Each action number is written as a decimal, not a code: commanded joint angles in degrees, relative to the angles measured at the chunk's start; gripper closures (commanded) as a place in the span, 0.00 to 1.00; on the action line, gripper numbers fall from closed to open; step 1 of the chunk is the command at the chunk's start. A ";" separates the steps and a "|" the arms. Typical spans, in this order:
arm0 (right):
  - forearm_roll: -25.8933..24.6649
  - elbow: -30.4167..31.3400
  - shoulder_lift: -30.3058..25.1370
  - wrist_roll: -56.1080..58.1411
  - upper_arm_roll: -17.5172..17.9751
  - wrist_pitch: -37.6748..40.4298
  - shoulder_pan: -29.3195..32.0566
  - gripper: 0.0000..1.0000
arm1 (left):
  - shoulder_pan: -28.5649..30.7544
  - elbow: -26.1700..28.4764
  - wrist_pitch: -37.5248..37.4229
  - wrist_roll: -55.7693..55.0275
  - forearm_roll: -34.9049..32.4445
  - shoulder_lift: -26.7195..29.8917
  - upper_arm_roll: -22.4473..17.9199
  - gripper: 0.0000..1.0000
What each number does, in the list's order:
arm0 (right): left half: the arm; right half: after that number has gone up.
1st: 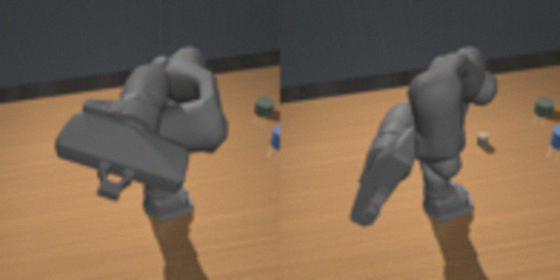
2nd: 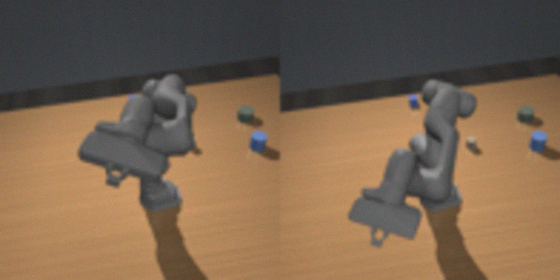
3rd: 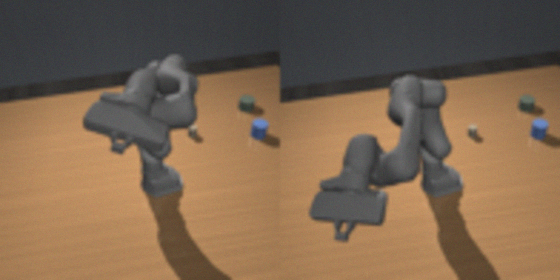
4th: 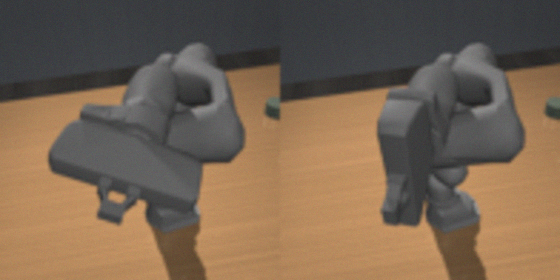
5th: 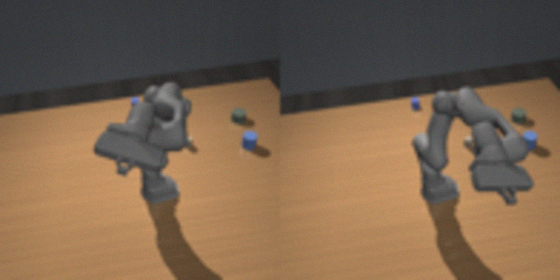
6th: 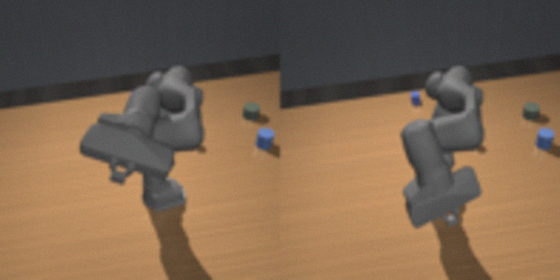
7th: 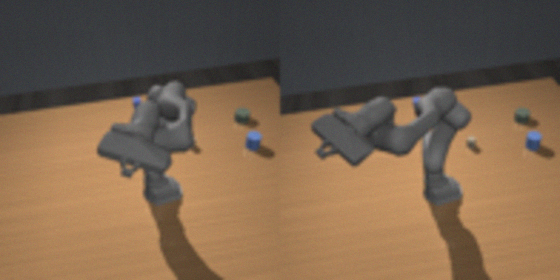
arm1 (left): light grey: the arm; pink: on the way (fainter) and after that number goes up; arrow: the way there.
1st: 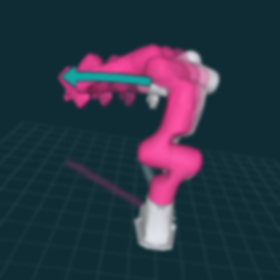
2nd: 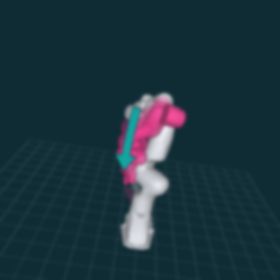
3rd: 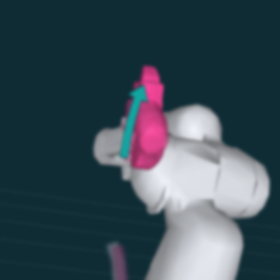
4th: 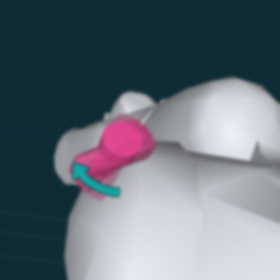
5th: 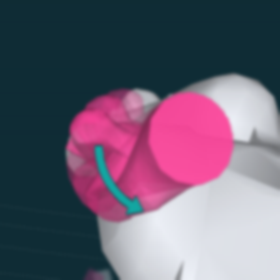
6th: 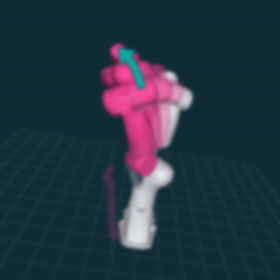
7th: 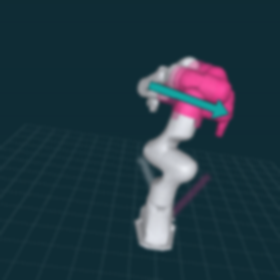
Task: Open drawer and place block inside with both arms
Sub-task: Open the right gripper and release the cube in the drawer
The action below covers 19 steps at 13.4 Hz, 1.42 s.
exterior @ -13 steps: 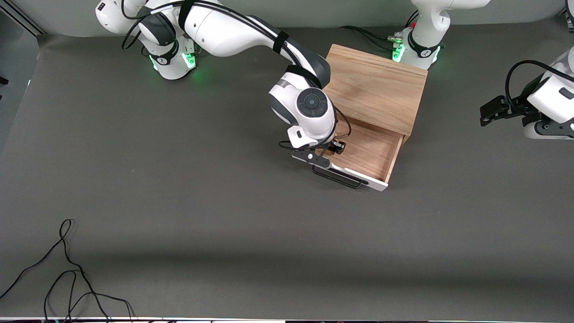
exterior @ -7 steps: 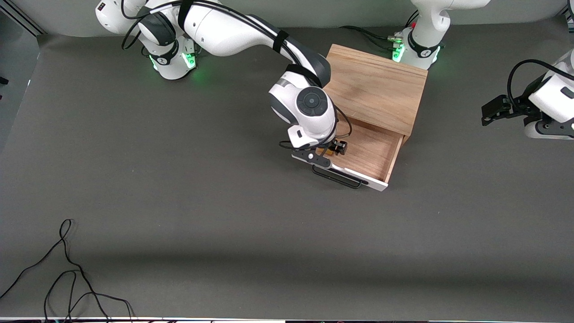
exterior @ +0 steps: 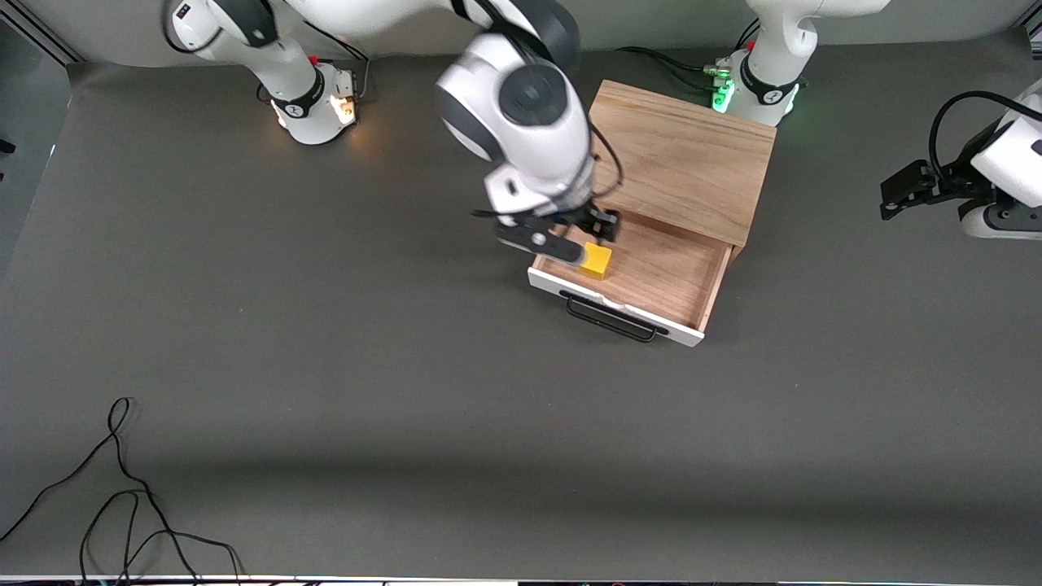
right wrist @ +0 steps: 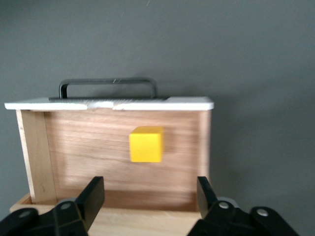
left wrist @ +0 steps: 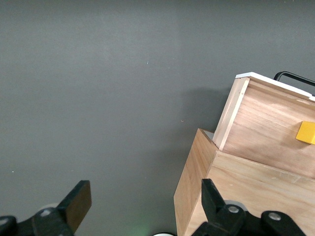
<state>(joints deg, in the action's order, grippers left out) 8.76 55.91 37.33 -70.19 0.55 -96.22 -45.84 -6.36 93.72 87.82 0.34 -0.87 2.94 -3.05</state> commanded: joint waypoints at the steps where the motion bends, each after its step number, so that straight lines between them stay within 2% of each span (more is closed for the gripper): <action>1: -0.67 2.44 -9.70 9.60 0.33 9.70 6.62 0.14 | -0.76 -0.56 -1.07 0.98 0.34 -0.04 -0.73 0.00; 3: -1.02 2.53 -14.46 14.09 -1.24 16.83 11.37 0.12 | -0.76 -0.56 -0.98 0.89 0.25 -0.13 -0.73 0.00; 5: -4.61 2.53 -17.28 30.02 -3.35 24.46 15.06 0.10 | -0.76 -0.56 -0.98 0.89 0.25 -0.31 -0.82 0.00; 6: -6.37 2.53 -18.25 37.86 -4.84 28.07 16.56 0.08 | -0.76 -0.56 -0.89 0.89 0.25 -0.39 -0.73 0.00; 8: -7.09 2.62 -19.40 46.43 -9.49 31.00 18.42 0.08 | -0.76 -0.47 -0.98 0.63 0.16 -0.48 -0.82 0.00; 12: -6.83 5.60 -19.93 61.72 -20.39 30.31 18.42 0.08 | -0.85 -0.56 -0.98 0.28 0.08 -0.74 -0.73 0.00; 14: -6.39 7.70 -19.58 64.65 -24.00 26.29 18.51 0.11 | -0.85 -0.47 -0.98 0.27 0.08 -0.92 -0.73 0.00; 17: -6.30 10.26 -19.23 64.83 -24.54 21.18 18.60 0.11 | -0.85 -0.47 -0.98 0.27 0.08 -1.01 -0.73 0.00; 19: -4.82 10.27 -19.23 64.83 -24.63 20.29 19.29 0.06 | -0.85 -0.47 -1.16 0.27 -0.01 -1.01 -0.73 0.00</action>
<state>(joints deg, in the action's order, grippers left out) 3.22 65.27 18.92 -6.39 -23.75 -74.60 -26.39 -6.36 93.88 87.64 0.35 -0.87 2.12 -3.09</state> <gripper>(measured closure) 0.097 0.000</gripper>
